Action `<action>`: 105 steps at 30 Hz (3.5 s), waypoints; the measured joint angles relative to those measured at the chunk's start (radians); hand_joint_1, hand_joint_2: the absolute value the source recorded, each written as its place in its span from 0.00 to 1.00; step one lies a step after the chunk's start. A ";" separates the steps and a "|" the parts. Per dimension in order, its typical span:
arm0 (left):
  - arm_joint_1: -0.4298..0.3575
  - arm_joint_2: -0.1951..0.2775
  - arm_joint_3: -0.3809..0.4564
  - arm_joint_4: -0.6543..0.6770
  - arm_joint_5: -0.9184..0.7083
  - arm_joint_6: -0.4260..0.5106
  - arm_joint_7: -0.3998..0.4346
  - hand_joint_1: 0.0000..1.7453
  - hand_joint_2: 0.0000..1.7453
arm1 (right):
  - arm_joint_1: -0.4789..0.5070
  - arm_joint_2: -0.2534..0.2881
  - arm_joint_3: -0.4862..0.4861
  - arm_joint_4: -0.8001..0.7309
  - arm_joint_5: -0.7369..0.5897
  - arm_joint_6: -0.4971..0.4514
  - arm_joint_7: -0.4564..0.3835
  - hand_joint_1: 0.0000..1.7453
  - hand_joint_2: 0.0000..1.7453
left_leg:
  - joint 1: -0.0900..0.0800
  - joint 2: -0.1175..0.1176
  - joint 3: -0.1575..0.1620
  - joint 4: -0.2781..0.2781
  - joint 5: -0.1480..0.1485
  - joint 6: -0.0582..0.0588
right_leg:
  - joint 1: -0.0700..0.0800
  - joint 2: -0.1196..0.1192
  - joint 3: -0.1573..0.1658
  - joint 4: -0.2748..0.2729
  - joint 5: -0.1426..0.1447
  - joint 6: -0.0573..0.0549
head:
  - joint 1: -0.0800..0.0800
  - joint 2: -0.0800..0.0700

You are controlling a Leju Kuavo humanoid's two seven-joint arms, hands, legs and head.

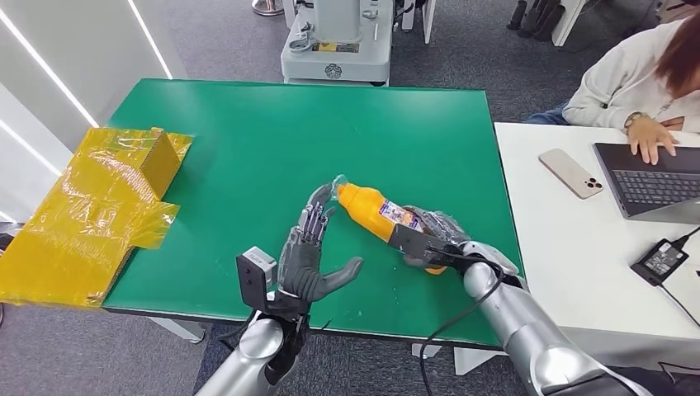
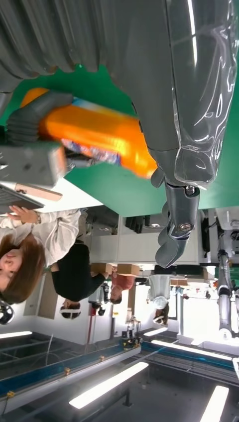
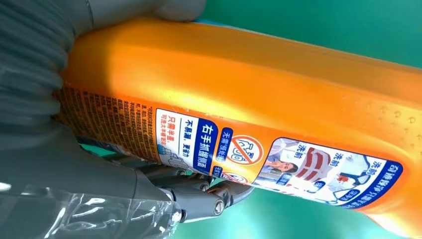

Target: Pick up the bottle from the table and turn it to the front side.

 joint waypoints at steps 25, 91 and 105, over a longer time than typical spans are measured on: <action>0.067 0.013 0.170 -0.021 -0.005 -0.041 0.050 0.00 1.00 | 0.553 0.058 -0.277 -0.770 -0.035 -0.320 -0.185 0.95 1.00 | 0.000 -0.002 -0.001 -0.001 -0.001 0.000 | 0.000 -0.002 -0.001 0.000 -0.001 0.000 | 0.000 0.000; -0.411 -0.114 0.092 0.333 0.286 -0.399 0.134 0.00 1.00 | 0.229 0.148 -0.231 -0.438 -0.001 -0.275 -0.201 0.98 1.00 | 0.000 -0.002 -0.001 0.000 0.001 0.000 | 0.000 -0.002 -0.001 0.000 0.000 -0.001 | 0.000 0.000; -0.502 -0.074 0.087 0.447 0.221 -0.332 0.074 0.00 1.00 | 0.253 0.148 -0.219 -0.459 0.053 -0.275 -0.241 0.99 1.00 | 0.000 -0.002 -0.001 0.000 0.001 0.000 | 0.000 -0.001 -0.001 0.000 0.000 -0.001 | 0.000 0.000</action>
